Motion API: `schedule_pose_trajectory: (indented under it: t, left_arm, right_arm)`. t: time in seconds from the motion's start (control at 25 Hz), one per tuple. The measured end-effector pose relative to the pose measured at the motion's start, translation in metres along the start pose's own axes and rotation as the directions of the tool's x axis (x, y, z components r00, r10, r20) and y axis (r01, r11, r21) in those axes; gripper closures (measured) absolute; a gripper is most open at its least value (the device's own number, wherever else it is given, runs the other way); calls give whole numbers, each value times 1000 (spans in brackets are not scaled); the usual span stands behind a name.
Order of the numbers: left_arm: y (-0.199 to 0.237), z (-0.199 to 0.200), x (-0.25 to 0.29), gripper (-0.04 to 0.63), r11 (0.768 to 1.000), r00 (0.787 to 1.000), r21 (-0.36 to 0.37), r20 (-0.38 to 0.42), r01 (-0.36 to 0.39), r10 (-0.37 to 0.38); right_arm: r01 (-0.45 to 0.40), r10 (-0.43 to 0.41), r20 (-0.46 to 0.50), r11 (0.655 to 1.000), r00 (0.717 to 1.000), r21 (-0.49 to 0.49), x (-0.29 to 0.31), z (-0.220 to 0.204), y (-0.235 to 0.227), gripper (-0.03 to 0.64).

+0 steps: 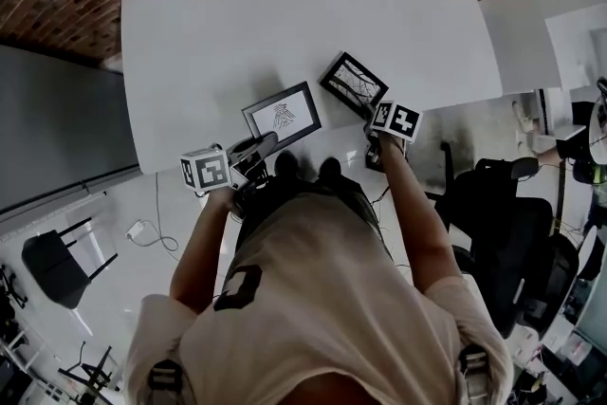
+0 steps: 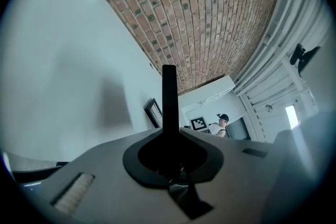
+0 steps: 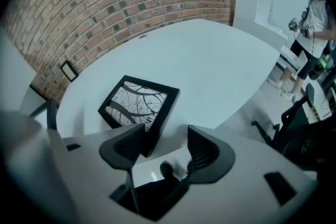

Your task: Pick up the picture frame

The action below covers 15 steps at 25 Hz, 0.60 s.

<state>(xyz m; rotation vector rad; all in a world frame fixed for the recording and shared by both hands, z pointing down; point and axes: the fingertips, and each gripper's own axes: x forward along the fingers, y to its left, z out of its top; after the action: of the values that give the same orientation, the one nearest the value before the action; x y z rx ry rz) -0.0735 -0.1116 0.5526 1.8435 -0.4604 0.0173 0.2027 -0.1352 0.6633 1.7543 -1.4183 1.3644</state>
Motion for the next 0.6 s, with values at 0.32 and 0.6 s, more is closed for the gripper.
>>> schedule_pose_trajectory:
  t: [0.32, 0.6]
  left_arm:
    - [1, 0, 9, 574, 999, 999, -14, 30, -29, 30]
    - [-2, -6, 20, 574, 998, 997, -4, 40, -69, 69]
  right_arm:
    - [-288, 314, 40, 803, 949, 521, -8, -29, -3, 362]
    - [-343, 405, 44, 706, 913, 620, 12, -32, -5, 344]
